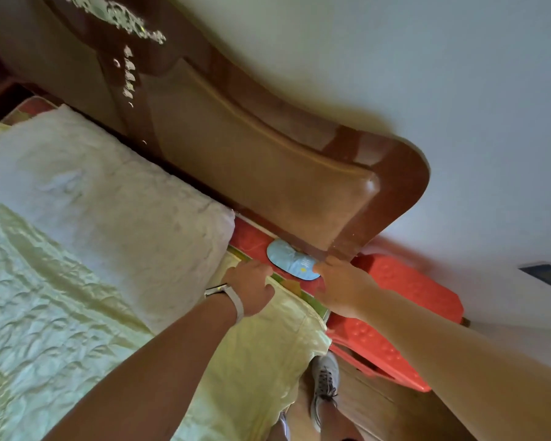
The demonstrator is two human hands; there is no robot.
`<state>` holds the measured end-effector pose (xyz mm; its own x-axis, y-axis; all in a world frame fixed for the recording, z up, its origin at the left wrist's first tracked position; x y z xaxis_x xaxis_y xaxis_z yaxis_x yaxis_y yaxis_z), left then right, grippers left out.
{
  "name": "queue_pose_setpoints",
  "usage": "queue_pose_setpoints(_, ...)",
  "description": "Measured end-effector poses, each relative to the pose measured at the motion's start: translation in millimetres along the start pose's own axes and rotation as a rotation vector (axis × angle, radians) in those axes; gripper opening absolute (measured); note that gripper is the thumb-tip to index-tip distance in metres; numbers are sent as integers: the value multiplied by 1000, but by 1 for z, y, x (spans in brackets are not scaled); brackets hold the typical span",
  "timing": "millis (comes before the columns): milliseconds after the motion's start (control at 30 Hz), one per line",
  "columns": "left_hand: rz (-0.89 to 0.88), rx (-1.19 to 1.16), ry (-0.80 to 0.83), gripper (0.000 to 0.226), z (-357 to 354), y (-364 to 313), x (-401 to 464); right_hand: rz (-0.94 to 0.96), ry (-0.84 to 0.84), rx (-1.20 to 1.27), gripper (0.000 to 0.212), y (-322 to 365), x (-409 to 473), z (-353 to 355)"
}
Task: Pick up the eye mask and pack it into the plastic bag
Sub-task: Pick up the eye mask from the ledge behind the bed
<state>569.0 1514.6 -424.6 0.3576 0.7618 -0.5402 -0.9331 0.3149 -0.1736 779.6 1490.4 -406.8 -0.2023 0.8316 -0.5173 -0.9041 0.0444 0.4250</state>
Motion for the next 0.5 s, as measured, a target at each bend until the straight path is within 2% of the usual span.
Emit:
queue_pose_setpoints(167, 38, -57, 79, 46, -39, 6, 62, 1, 34, -25, 33, -35, 47, -48)
queue_pose_setpoints(500, -37, 197, 99, 68, -129, 19, 178, -35, 53, -114, 58, -94, 136, -144)
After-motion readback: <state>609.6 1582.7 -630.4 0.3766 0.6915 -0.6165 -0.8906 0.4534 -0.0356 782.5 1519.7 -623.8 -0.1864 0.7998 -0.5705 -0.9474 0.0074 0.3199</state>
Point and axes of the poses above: each hand's wrist, its own x-axis towards the middle knuckle, its own z-axis out of the back of the hand, y = z × x, the point moved 1 cm from there along x, towards the middle knuckle, and after that the axes turned 10 degrees about x, right-handed, at the moved point
